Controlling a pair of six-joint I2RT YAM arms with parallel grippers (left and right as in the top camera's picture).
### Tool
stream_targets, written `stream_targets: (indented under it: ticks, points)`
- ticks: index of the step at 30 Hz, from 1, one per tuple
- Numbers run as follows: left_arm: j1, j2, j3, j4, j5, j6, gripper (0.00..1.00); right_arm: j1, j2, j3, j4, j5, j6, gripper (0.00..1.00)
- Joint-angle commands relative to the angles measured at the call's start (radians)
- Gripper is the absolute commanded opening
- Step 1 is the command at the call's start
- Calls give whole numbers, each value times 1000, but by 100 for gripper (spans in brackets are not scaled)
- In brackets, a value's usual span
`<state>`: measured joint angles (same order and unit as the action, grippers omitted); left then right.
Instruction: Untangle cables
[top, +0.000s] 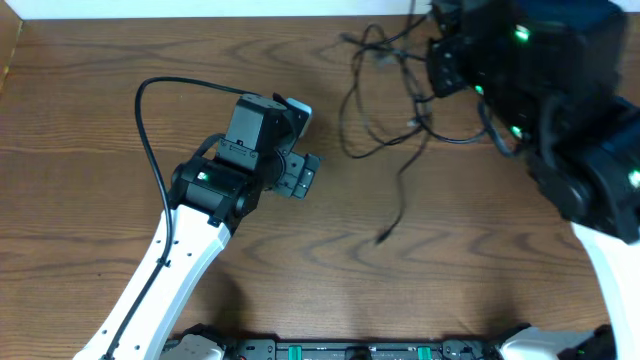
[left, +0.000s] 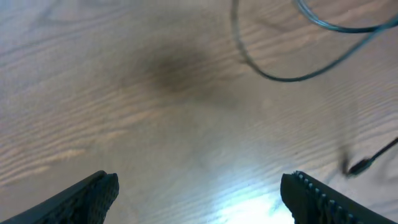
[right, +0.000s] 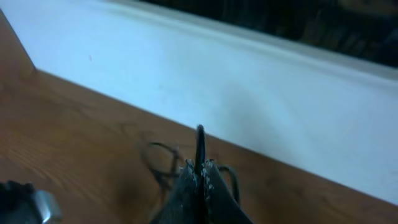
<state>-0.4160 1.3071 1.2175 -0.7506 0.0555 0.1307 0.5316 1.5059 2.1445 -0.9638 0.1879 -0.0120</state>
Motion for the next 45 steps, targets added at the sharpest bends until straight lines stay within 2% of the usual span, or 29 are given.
stream_targets:
  ticks: [1, 7, 11, 19, 26, 34, 35, 36, 38, 40, 42, 45]
  points:
    - [0, -4, -9, 40, 83, -5, 89, 0, 3, 9, -27, 10, -12, 1]
    - [0, -59, -8, 183, 245, -5, 89, 0, 45, 8, -127, -11, -12, 1]
    - [0, -109, -8, 341, 381, 0, 84, 19, 55, 8, -132, -34, -13, 1]
    - [0, -27, -8, 488, 748, 254, 83, 108, 31, 8, -120, -8, -58, 1]
    - [-9, 84, -8, 643, 776, 261, 77, 138, -11, 8, -140, 1, -57, 1]
    - [-27, 149, -8, 749, 774, 261, 76, 150, -34, 8, -178, -7, -56, 1]
    - [-27, 156, -8, 758, 774, 261, 73, 157, -36, 8, -181, -7, -56, 1]
    - [-28, 162, -8, 763, 773, 261, 66, 162, -38, 8, -182, -7, -56, 1]
    - [-28, 176, -8, 769, 770, 262, 34, 176, -43, 8, -181, -7, -57, 1]
    - [-27, 188, -8, 766, 762, 261, 13, 187, -50, 8, -181, -6, -57, 1]
    - [-27, 196, -8, 746, 717, 261, 8, 190, -60, 8, -181, -2, -57, 1]
    - [-27, 196, -8, 692, 591, 261, 8, 190, -79, 8, -181, 43, -56, 1]
